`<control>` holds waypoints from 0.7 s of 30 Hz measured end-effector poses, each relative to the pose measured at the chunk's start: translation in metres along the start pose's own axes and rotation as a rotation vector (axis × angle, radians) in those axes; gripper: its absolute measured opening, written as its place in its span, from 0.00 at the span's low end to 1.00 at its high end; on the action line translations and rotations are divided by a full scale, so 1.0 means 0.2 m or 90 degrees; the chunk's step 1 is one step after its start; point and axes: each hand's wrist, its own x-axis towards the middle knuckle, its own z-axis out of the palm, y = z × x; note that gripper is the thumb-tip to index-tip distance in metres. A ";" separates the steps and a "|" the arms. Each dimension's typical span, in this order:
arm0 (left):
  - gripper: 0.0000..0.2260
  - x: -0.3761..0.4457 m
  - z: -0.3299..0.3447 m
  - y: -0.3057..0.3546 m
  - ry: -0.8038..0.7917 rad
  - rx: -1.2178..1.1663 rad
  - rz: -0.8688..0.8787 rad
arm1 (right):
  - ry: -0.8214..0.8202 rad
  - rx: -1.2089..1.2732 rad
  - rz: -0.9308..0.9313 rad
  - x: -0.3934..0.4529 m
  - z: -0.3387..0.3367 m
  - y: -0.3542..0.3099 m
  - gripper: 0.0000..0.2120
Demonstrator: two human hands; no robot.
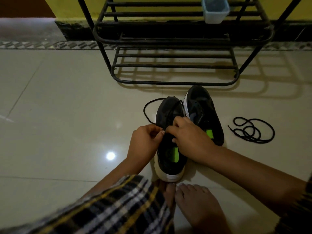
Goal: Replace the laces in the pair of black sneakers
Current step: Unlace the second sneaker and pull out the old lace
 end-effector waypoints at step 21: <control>0.06 0.00 0.01 -0.06 0.004 -0.007 -0.043 | -0.016 0.044 -0.078 -0.12 0.02 0.00 0.18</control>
